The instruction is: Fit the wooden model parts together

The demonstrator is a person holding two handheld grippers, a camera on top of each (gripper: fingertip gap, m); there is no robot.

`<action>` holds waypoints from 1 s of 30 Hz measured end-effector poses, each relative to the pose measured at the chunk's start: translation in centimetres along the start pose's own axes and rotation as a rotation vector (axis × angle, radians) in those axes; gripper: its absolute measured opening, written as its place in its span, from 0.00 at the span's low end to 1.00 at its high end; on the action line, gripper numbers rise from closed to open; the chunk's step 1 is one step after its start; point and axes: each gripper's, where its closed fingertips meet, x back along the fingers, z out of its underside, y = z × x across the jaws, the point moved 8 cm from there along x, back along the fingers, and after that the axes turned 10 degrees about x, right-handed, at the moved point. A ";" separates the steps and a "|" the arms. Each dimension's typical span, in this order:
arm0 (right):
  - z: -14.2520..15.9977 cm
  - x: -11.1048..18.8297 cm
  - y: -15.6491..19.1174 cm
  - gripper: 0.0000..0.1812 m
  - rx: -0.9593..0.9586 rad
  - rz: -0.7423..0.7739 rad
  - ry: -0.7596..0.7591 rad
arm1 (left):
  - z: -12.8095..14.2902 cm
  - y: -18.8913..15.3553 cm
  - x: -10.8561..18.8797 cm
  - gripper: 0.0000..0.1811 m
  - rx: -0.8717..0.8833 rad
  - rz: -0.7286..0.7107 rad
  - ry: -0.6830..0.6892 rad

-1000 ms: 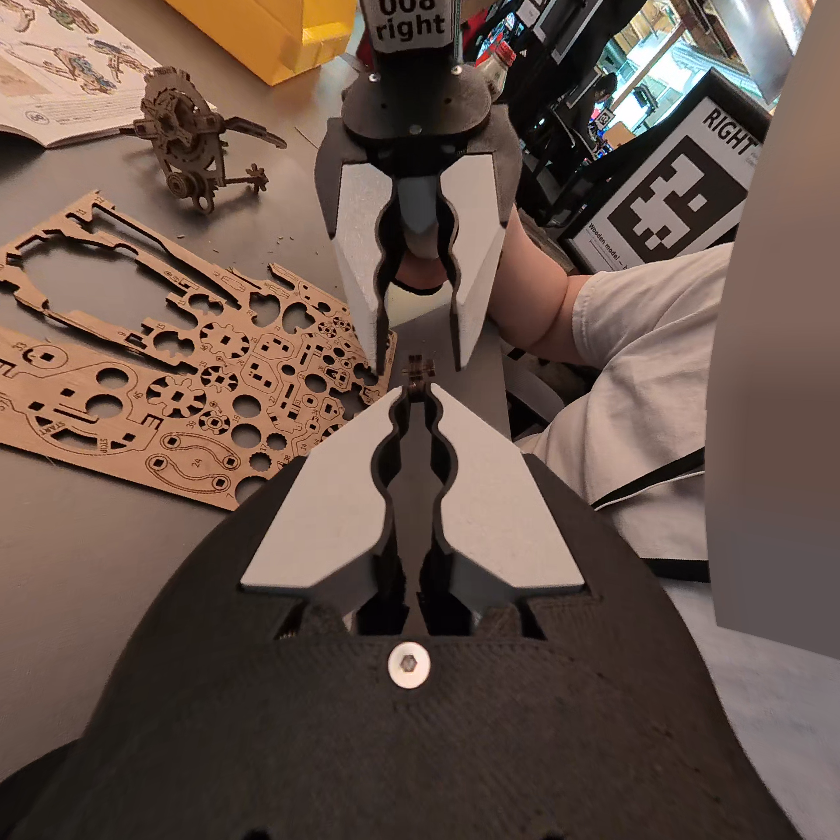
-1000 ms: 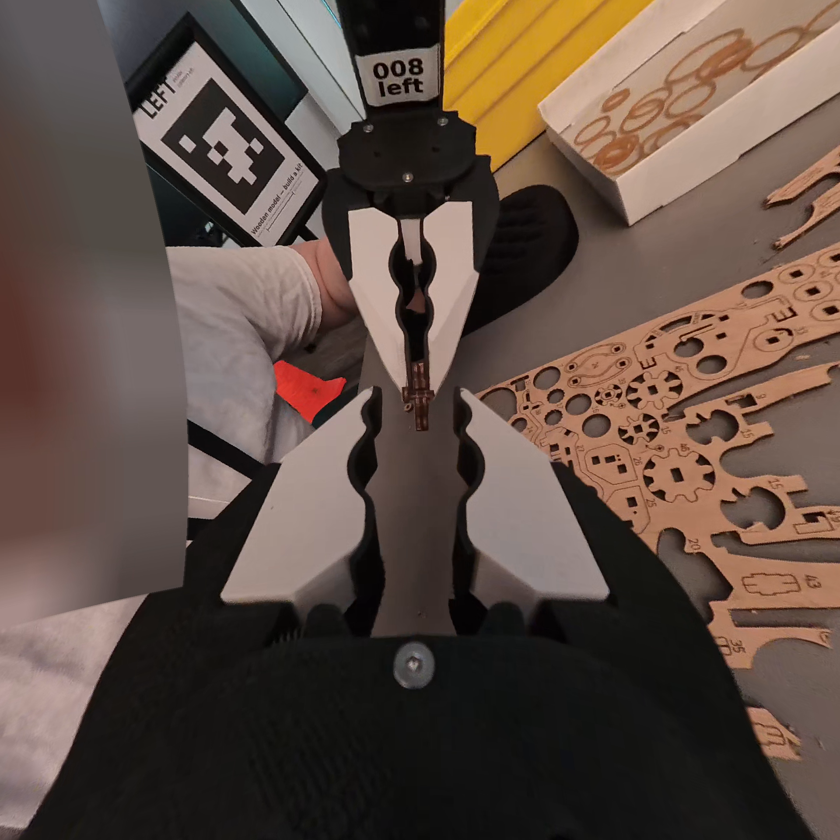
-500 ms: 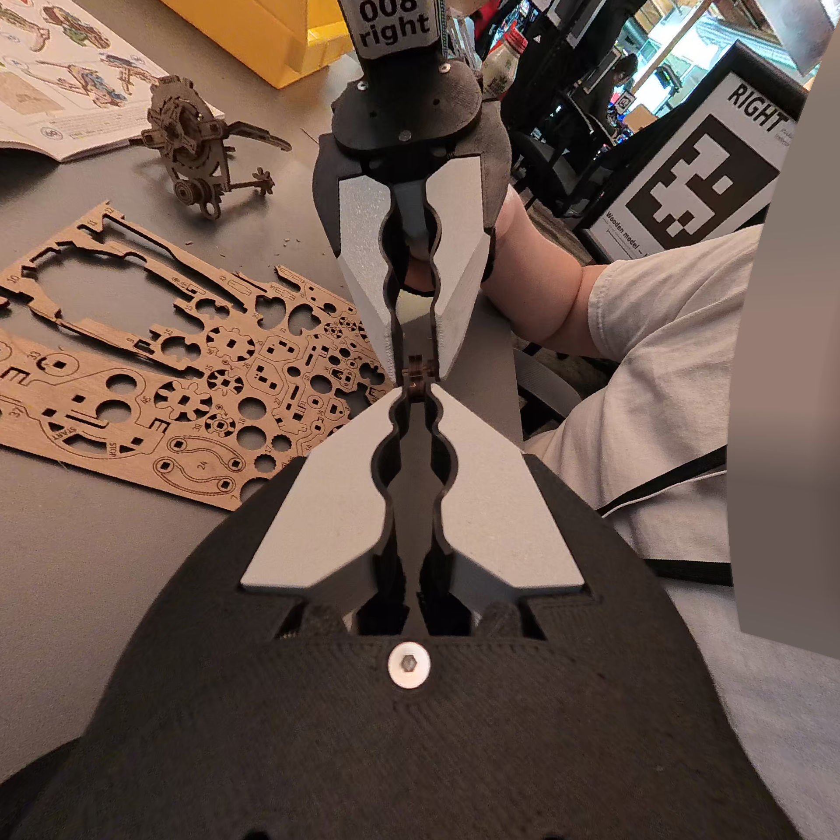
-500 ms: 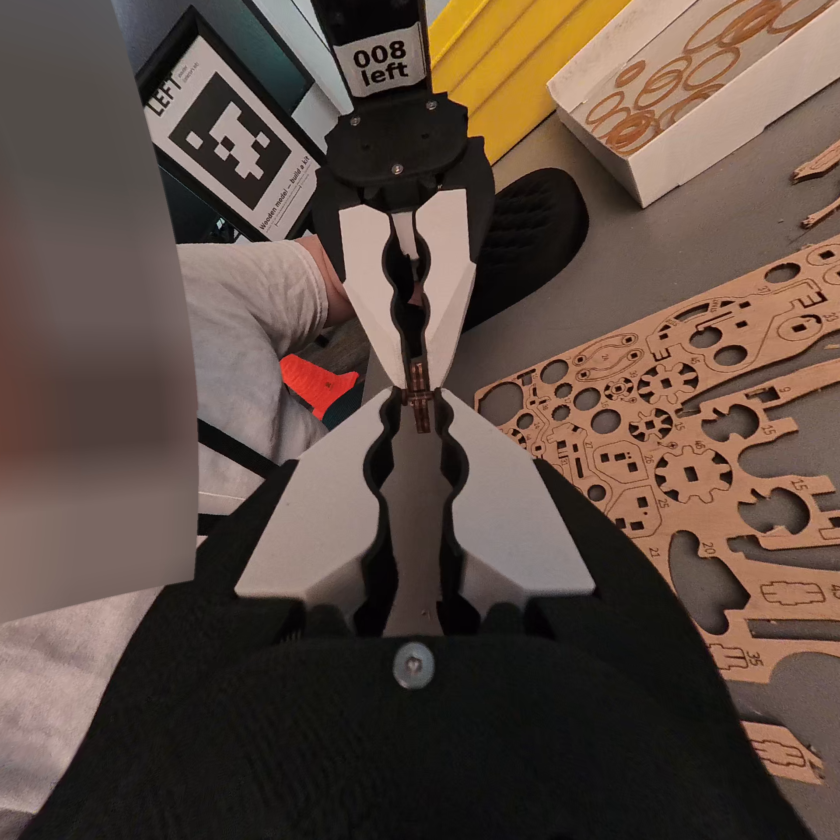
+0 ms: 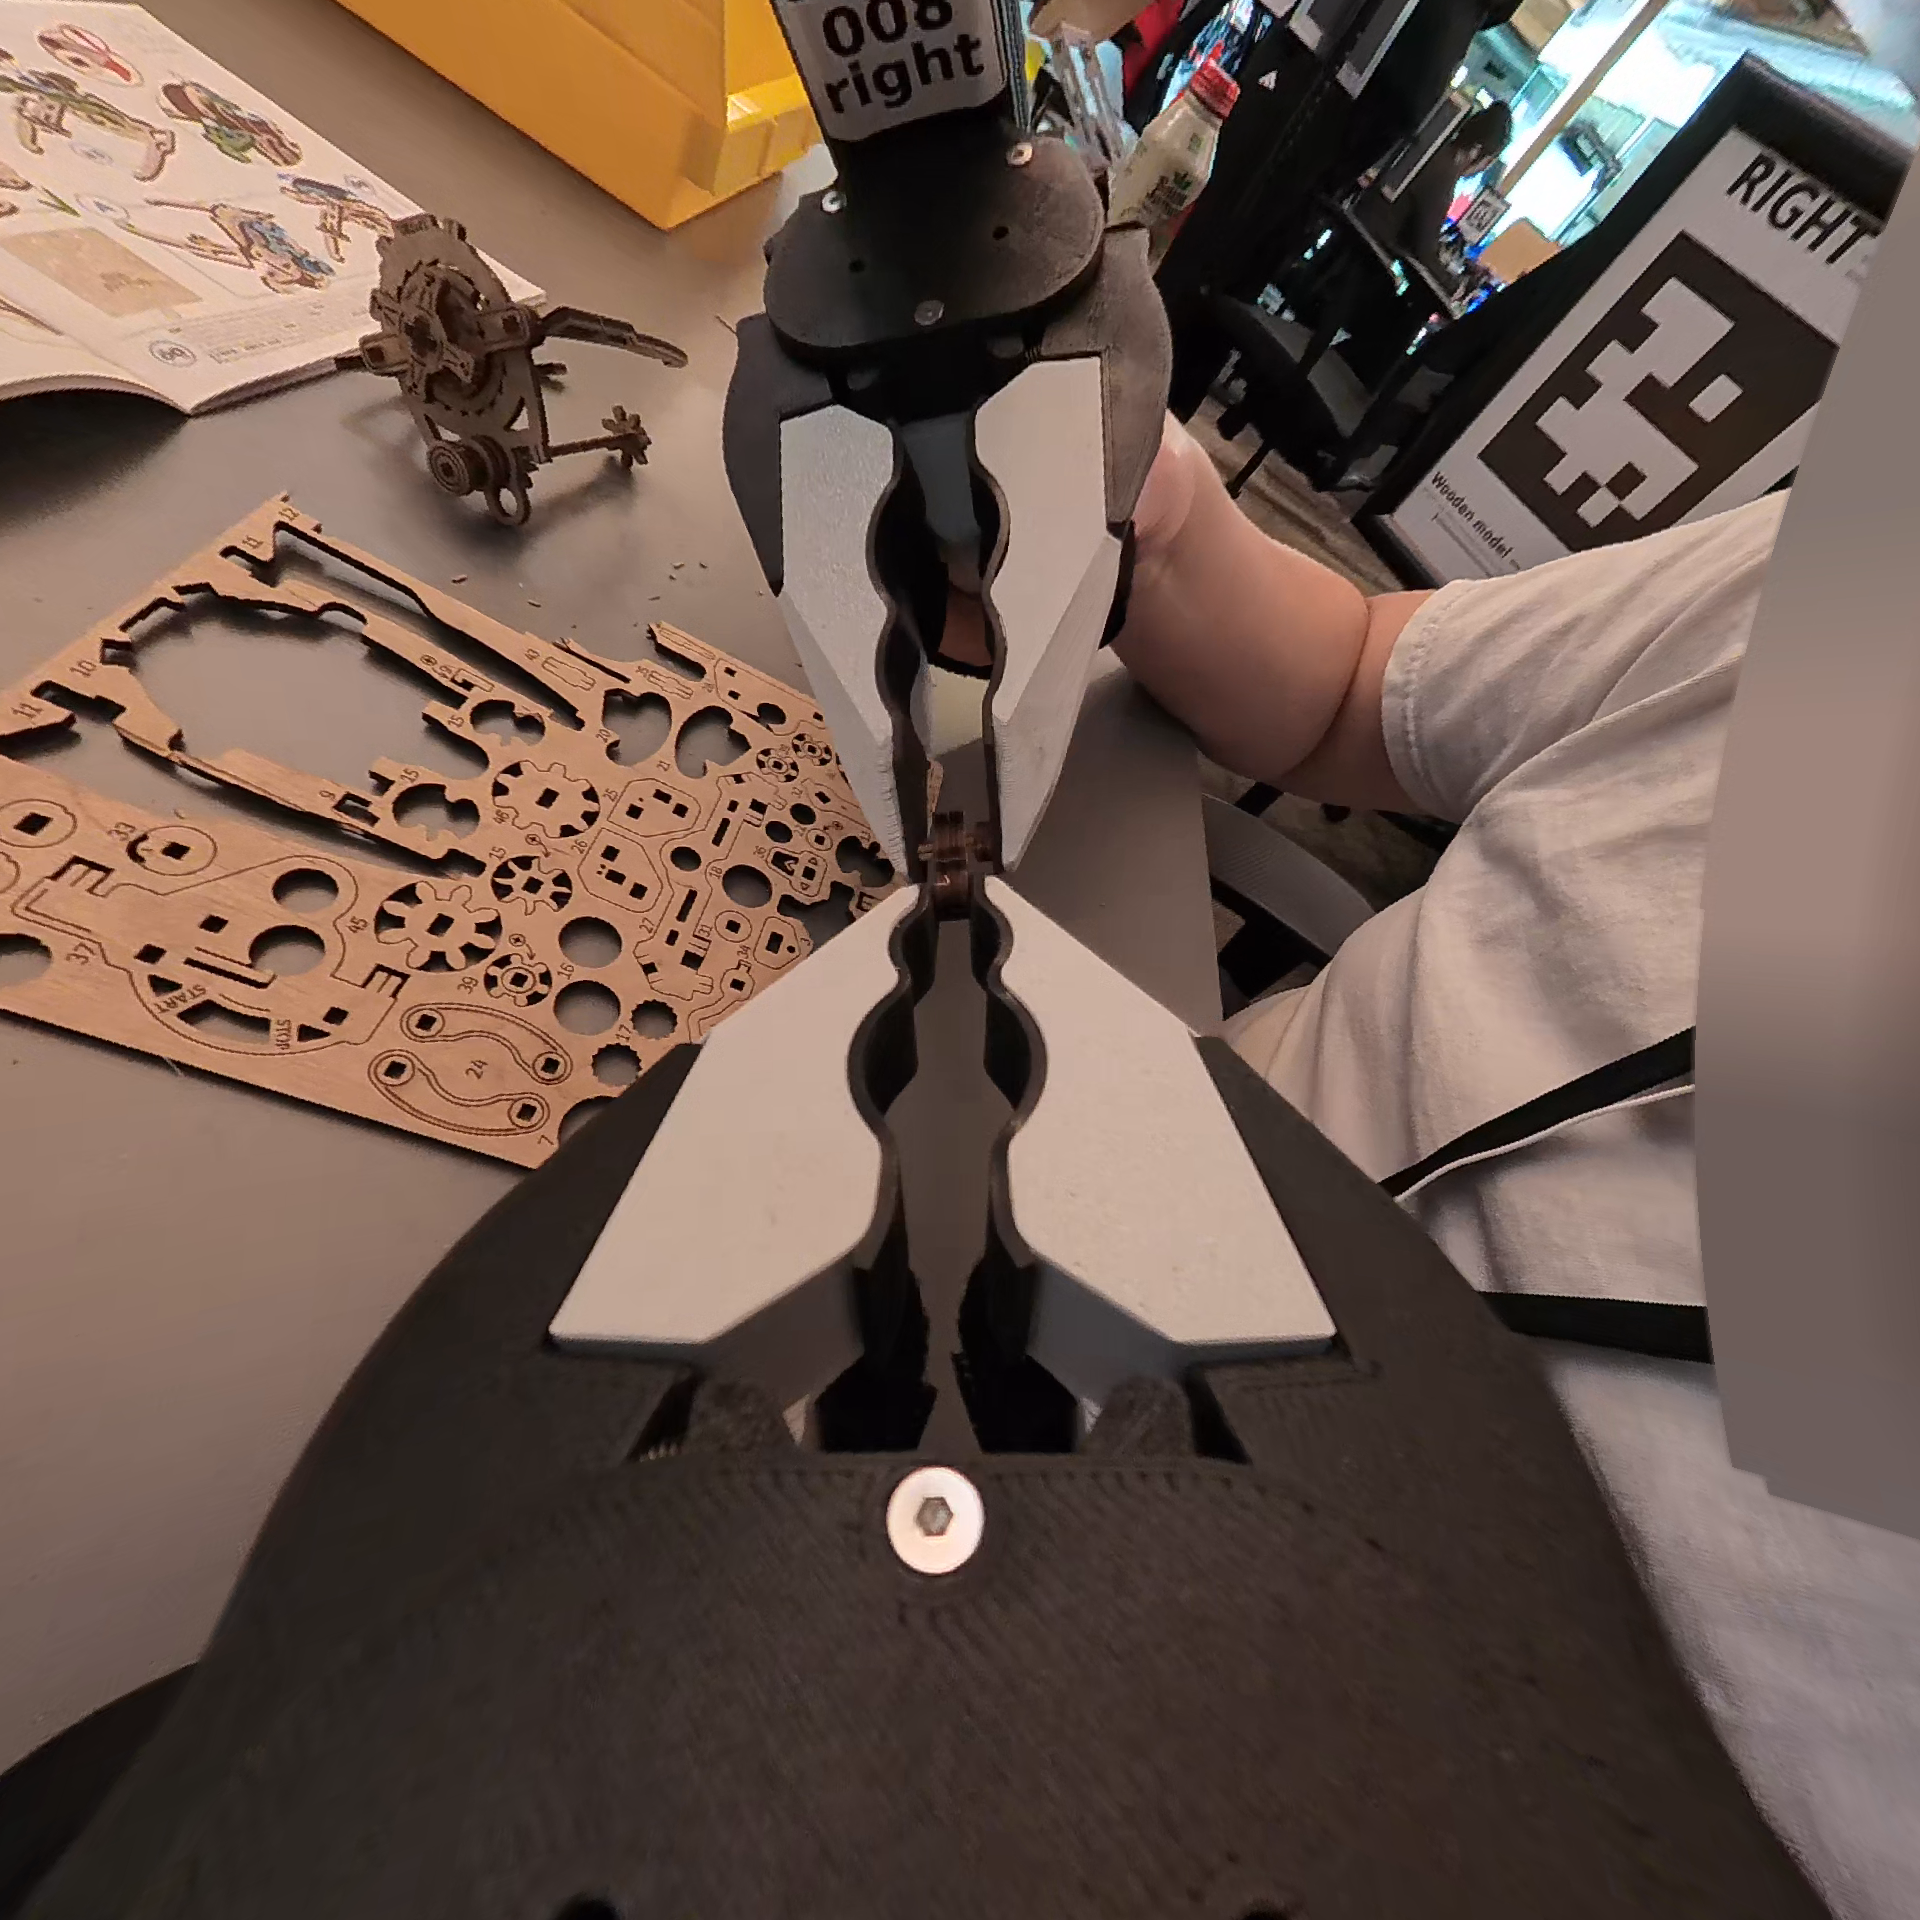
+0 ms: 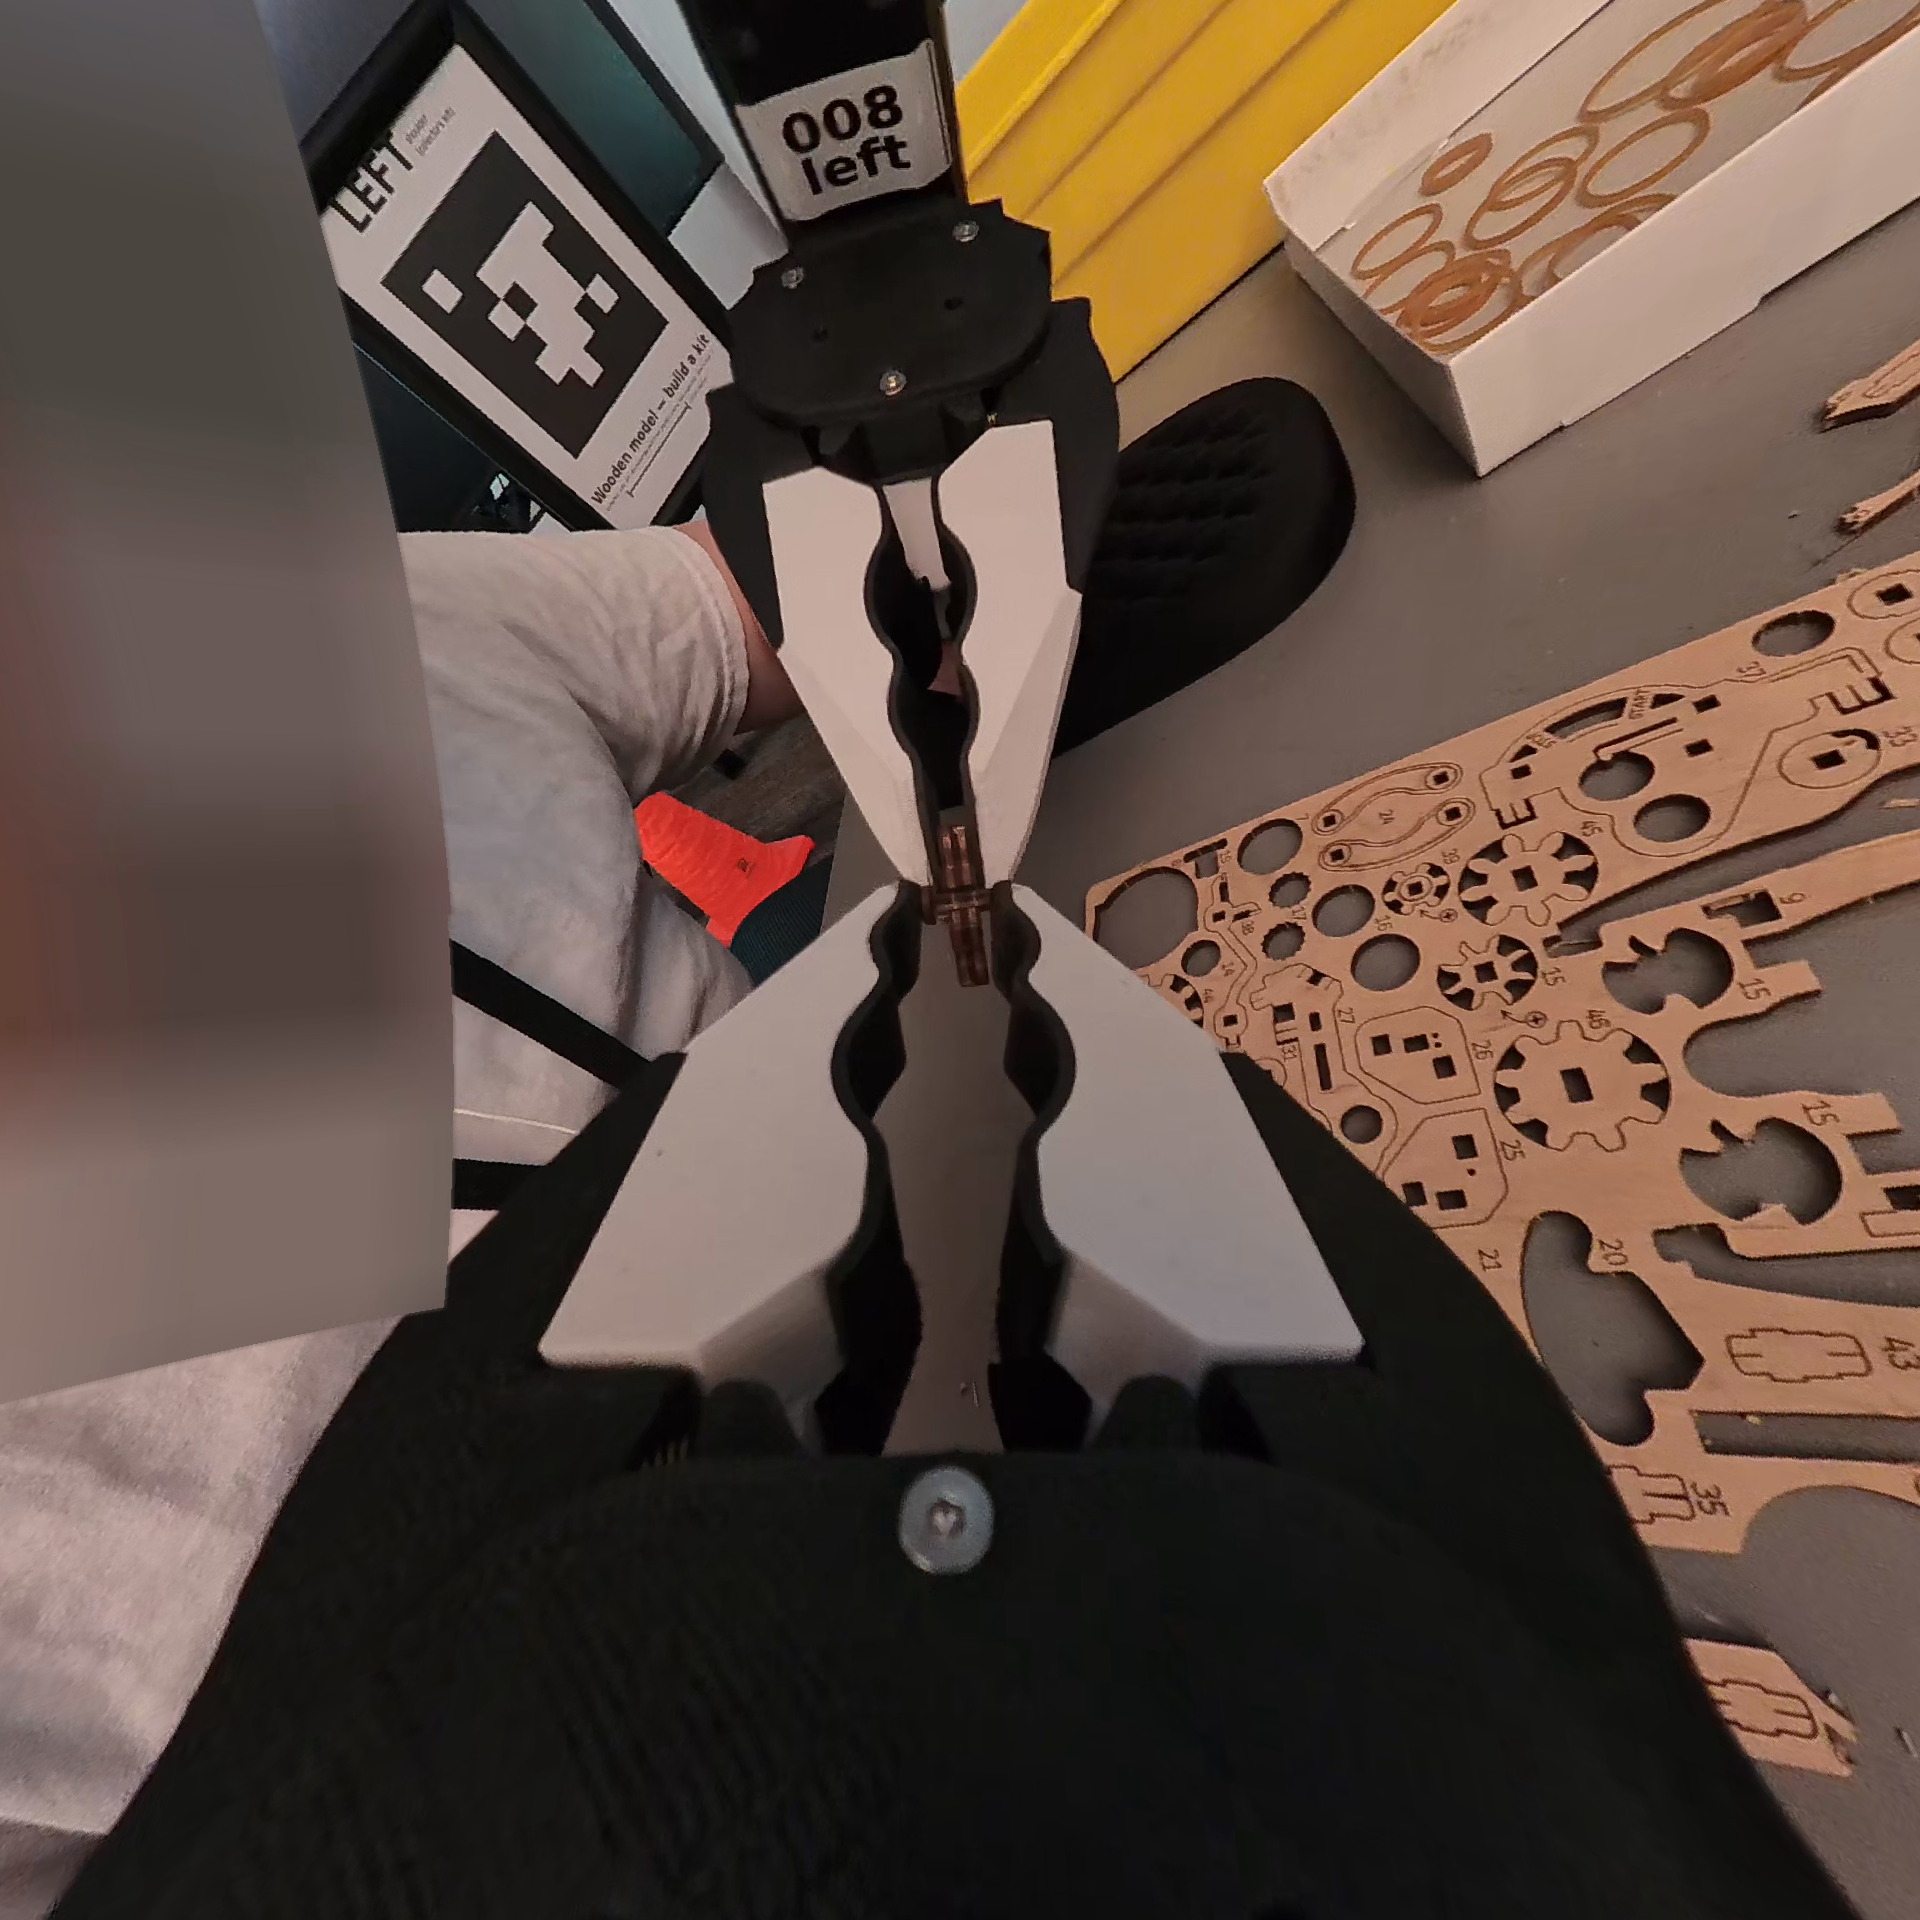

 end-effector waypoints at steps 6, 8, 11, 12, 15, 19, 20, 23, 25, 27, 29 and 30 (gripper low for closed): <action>0.2 0.0 0.1 0.06 0.006 0.001 0.020 | 0.1 -0.2 -0.2 0.02 -0.033 -0.024 0.016; 0.3 -0.1 0.1 0.06 0.003 -0.005 0.029 | 0.2 -0.3 -0.3 0.02 -0.043 -0.028 0.026; 0.1 0.0 0.0 0.07 0.032 0.018 0.013 | 0.0 0.0 0.0 0.02 -0.033 -0.021 0.006; -0.1 0.1 0.1 0.07 0.051 0.017 0.000 | -0.2 0.0 0.1 0.02 -0.012 0.006 -0.009; -0.9 0.5 0.5 0.11 0.115 0.037 -0.050 | -0.6 0.2 0.5 0.02 0.013 0.046 -0.074; -1.7 1.5 0.8 0.16 0.150 0.059 -0.145 | -1.0 0.1 1.1 0.02 -0.033 0.057 -0.138; -1.8 1.7 0.7 0.17 0.159 0.076 -0.160 | -1.1 0.0 1.2 0.02 -0.052 0.052 -0.157; -1.9 1.7 0.9 0.16 0.177 0.067 -0.190 | -1.4 -0.1 1.5 0.02 -0.102 0.026 -0.198; -1.8 1.4 0.8 0.14 0.179 0.077 -0.185 | -1.4 -0.2 1.5 0.02 -0.123 0.018 -0.214; -1.6 1.1 0.8 0.12 0.187 0.080 -0.178 | -1.5 -0.3 1.6 0.02 -0.144 0.006 -0.227; -1.7 1.0 1.0 0.10 0.216 0.072 -0.197 | -1.5 -0.4 1.6 0.02 -0.157 0.004 -0.232; -1.8 1.0 1.1 0.10 0.228 0.077 -0.208 | -1.5 -0.4 1.6 0.02 -0.157 0.007 -0.235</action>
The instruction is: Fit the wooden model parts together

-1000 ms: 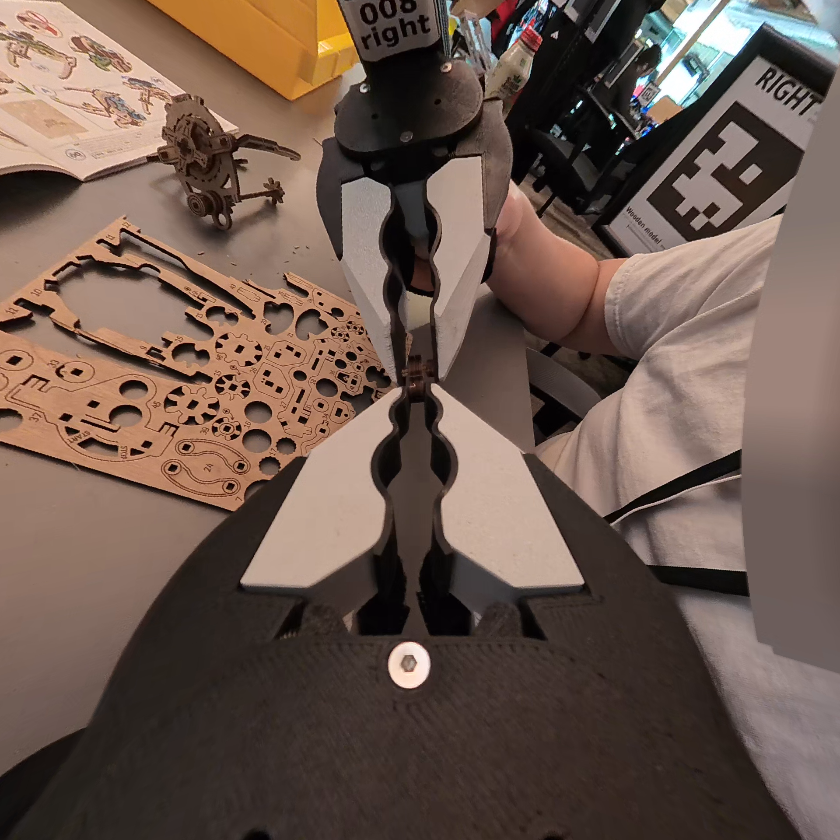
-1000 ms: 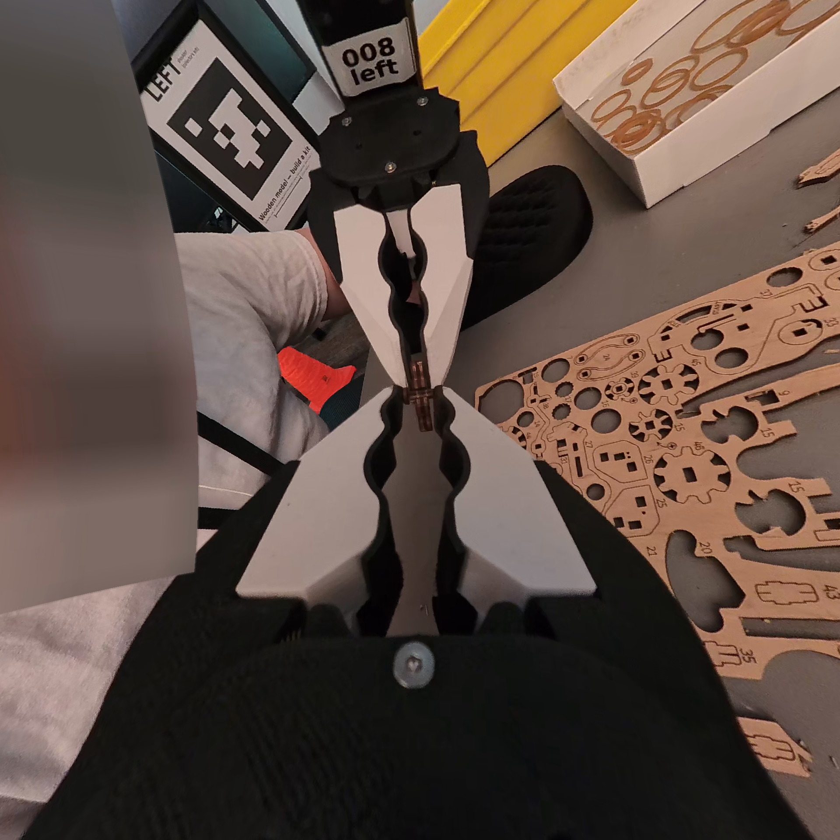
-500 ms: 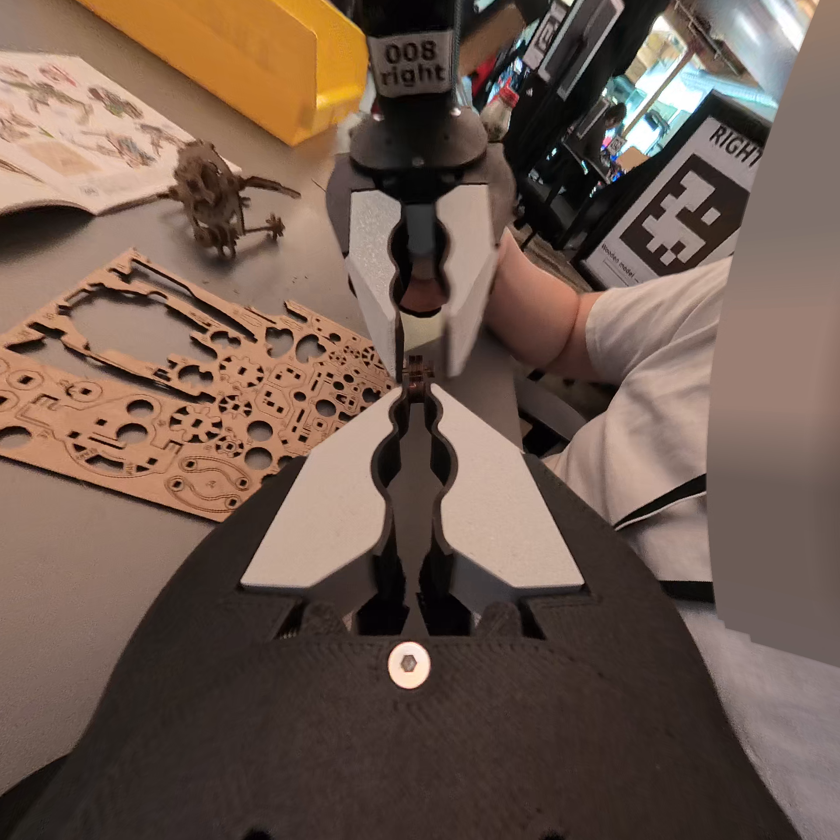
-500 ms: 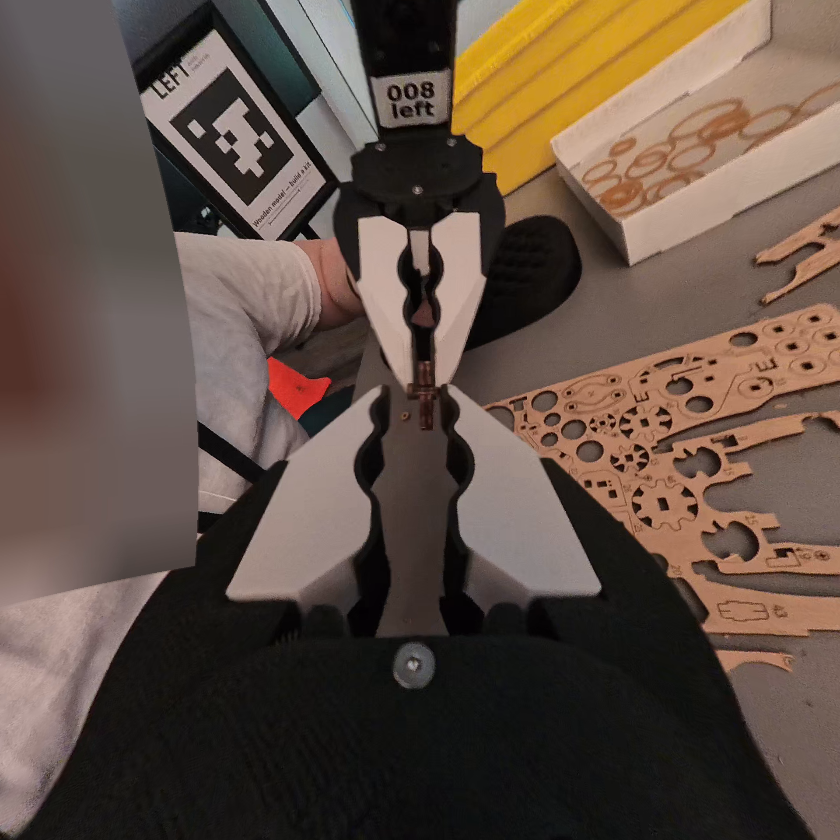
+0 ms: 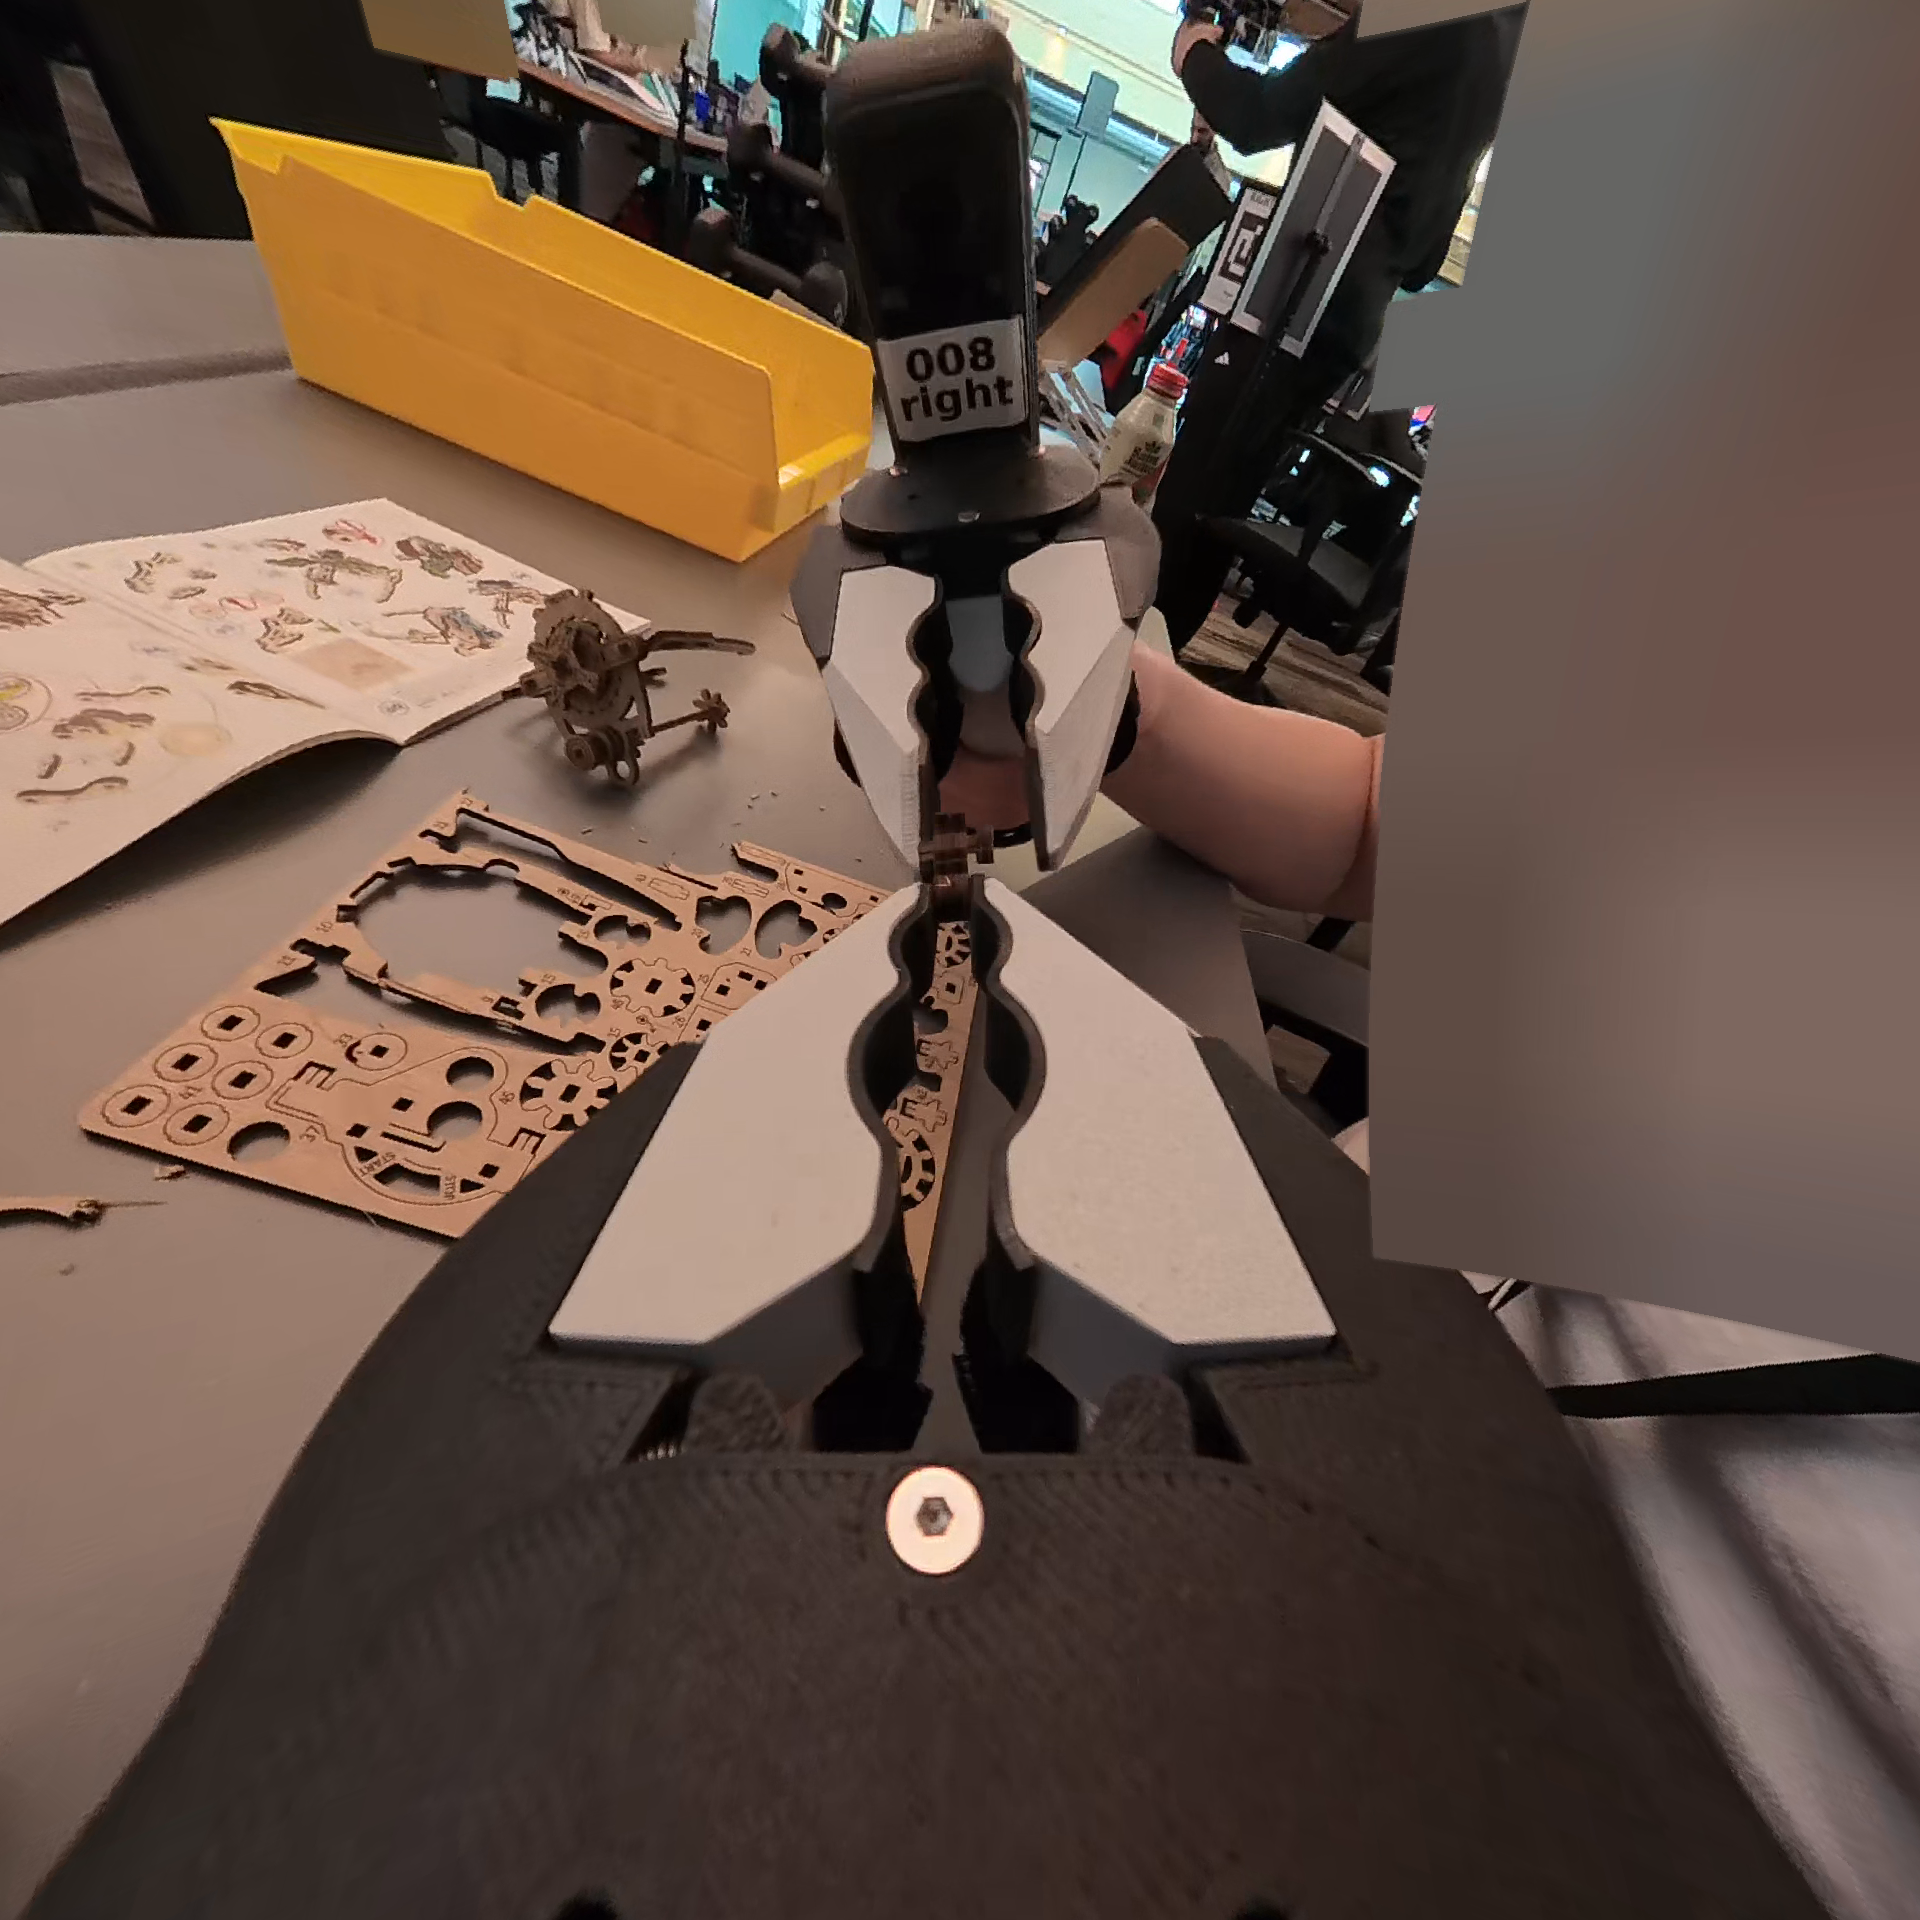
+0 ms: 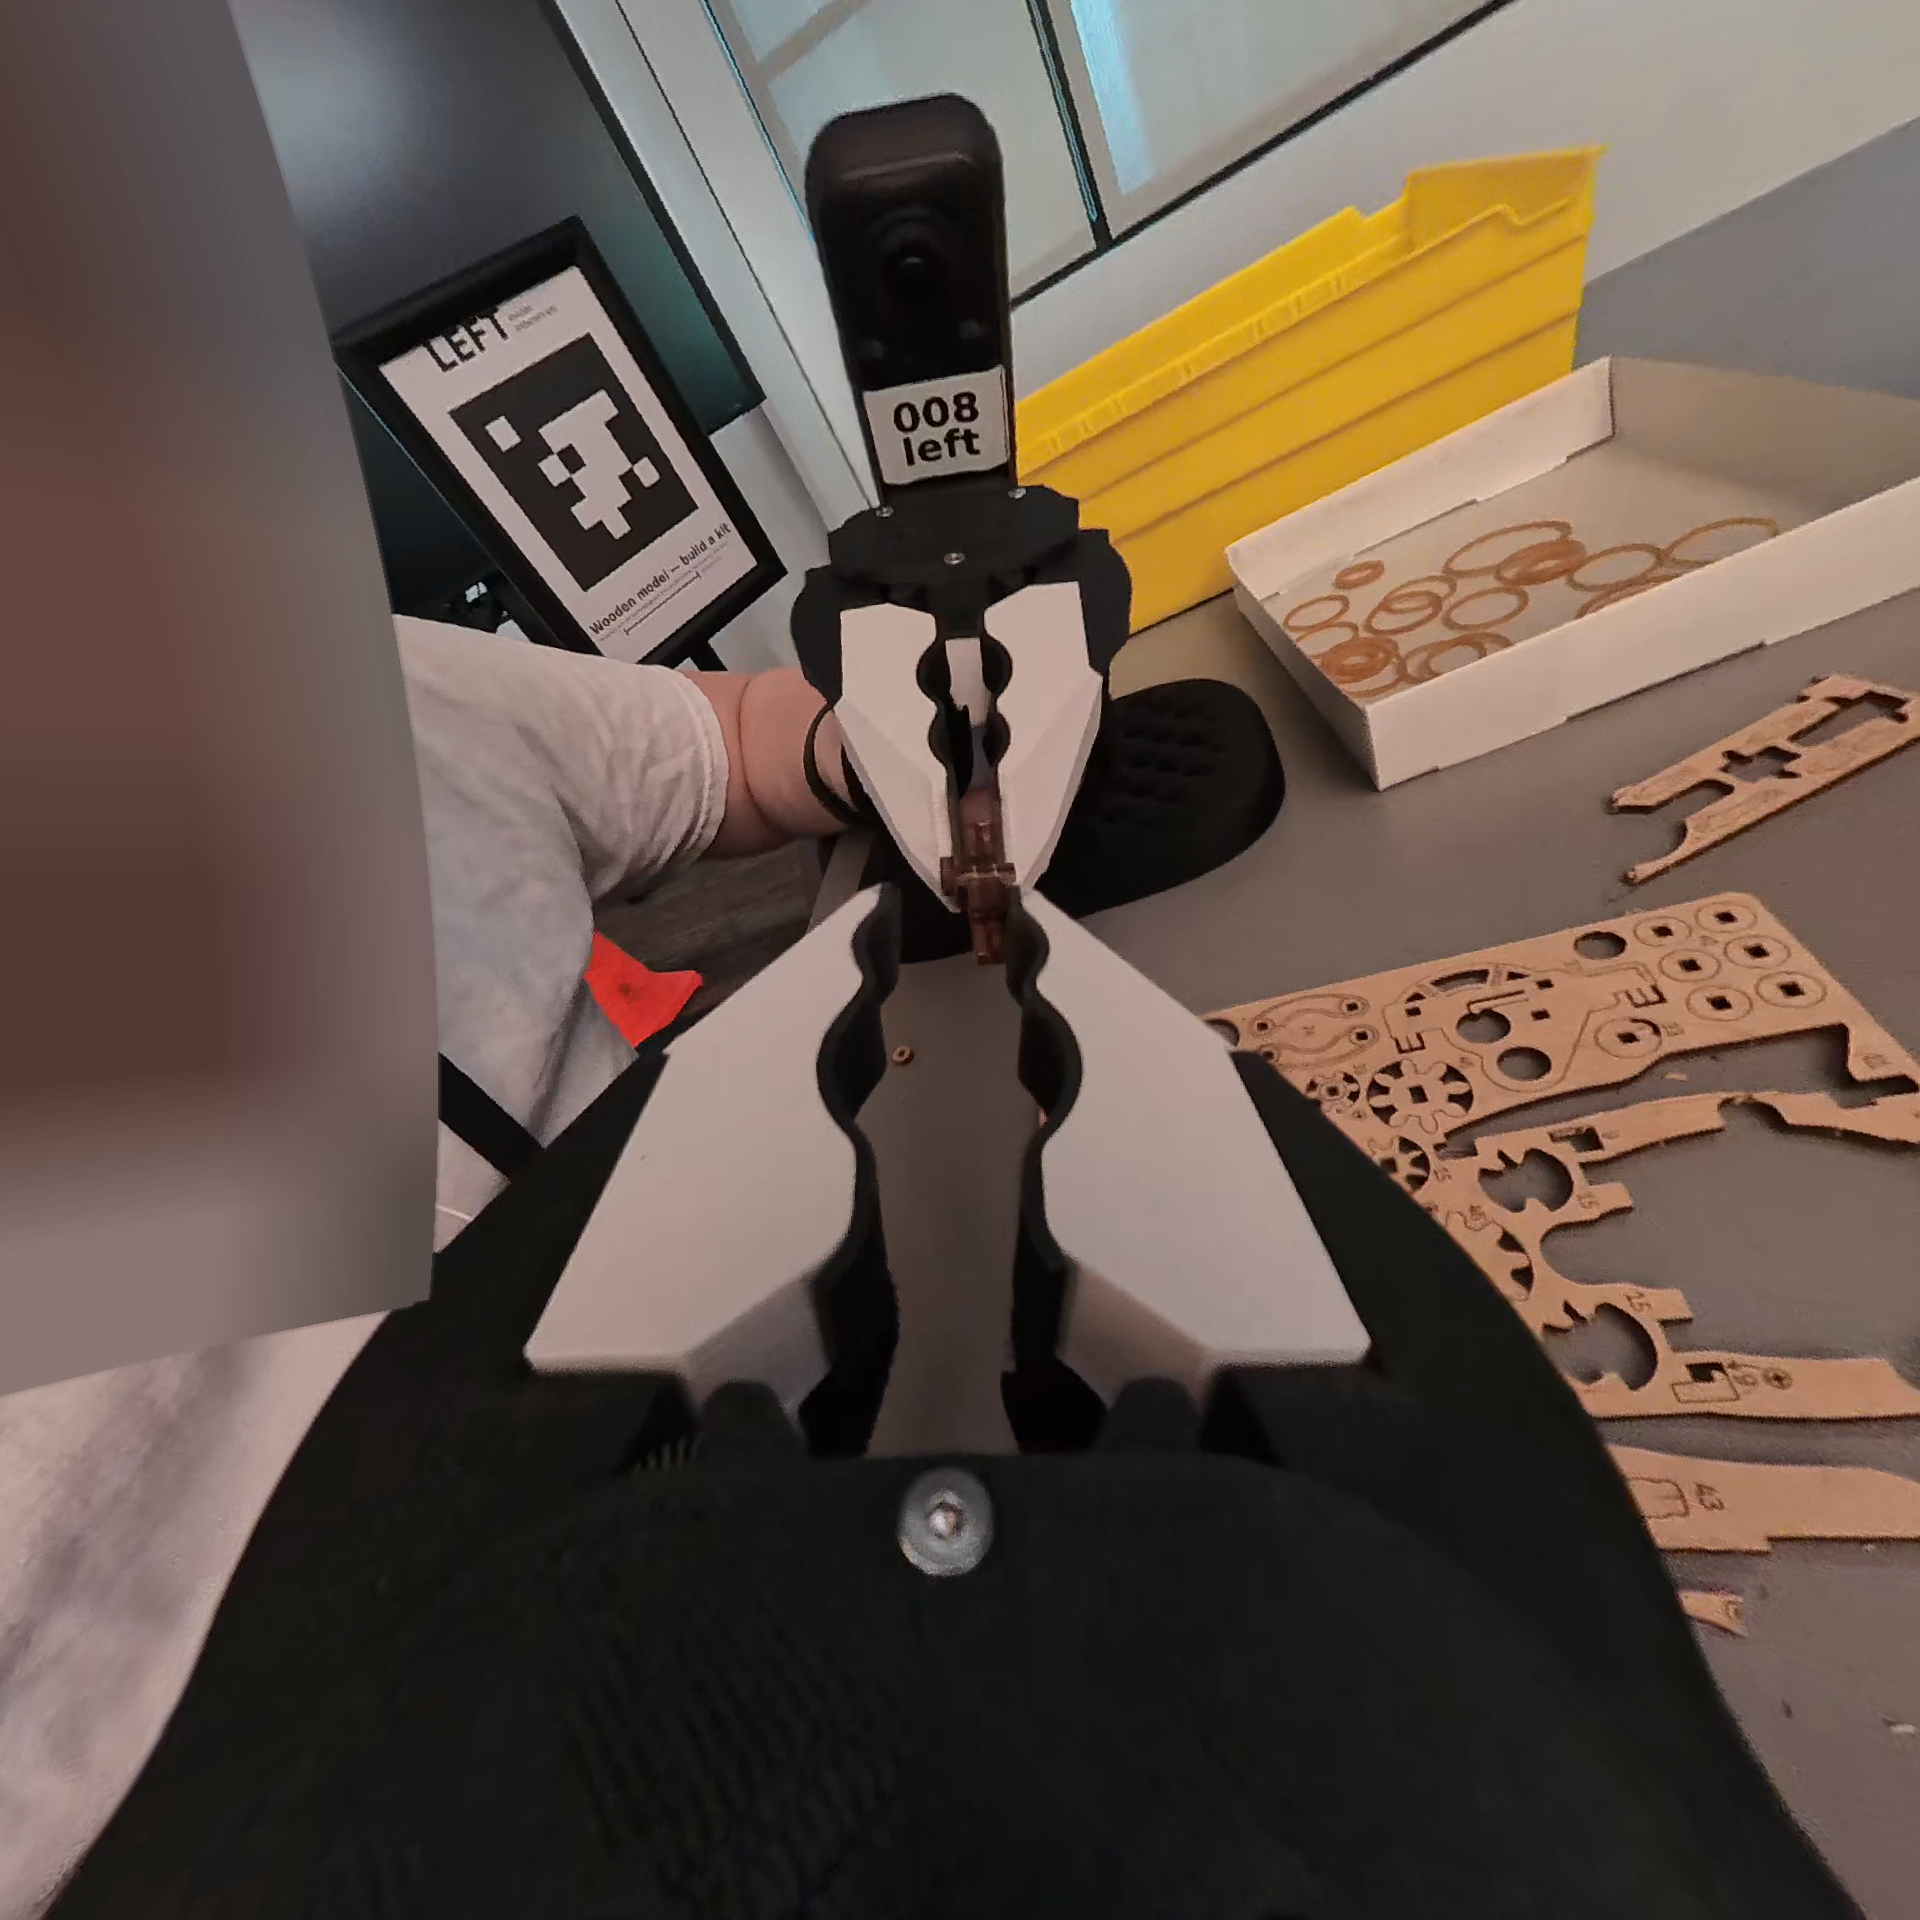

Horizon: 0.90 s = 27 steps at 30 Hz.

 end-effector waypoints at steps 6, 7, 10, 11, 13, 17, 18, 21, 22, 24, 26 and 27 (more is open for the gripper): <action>0.0 0.0 -0.2 0.05 -0.012 0.011 -0.026 | 0.0 0.0 0.1 0.02 0.002 0.012 -0.011; 0.0 0.0 -0.3 0.05 -0.017 0.011 -0.030 | 0.0 0.0 0.1 0.02 0.002 0.011 -0.013; 0.0 -0.1 -0.2 0.05 -0.008 0.005 -0.040 | 0.0 0.0 0.1 0.02 0.001 0.026 -0.021; -0.1 -0.1 -0.1 0.05 0.001 0.006 -0.044 | 0.0 0.0 0.1 0.02 0.000 0.034 -0.026; -0.2 0.0 0.0 0.04 0.019 0.011 -0.042 | 0.0 0.0 0.1 0.04 0.001 0.051 -0.026; -0.5 0.1 0.3 0.02 0.040 0.016 -0.058 | 0.0 -0.4 0.0 0.06 -0.024 0.076 -0.020; -0.5 0.1 0.3 0.02 0.043 0.014 -0.059 | 0.1 -0.4 0.0 0.05 -0.038 0.061 -0.018; -0.4 0.1 0.2 0.02 0.028 0.014 -0.054 | 0.1 -0.5 -0.1 0.03 -0.076 0.031 -0.013; -0.3 0.1 0.1 0.02 0.019 0.015 -0.055 | 0.1 -0.5 -0.1 0.03 -0.081 0.021 -0.013; -0.2 0.1 0.0 0.02 0.001 0.015 -0.054 | 0.2 -0.4 -0.1 0.04 -0.079 0.006 -0.010; -0.1 0.0 -0.2 0.02 -0.020 0.012 -0.053 | 0.2 -0.2 -0.1 0.05 -0.062 -0.013 -0.005; 0.0 0.0 -0.3 0.02 -0.035 0.007 -0.052 | 0.2 -0.1 -0.1 0.08 -0.056 -0.030 -0.009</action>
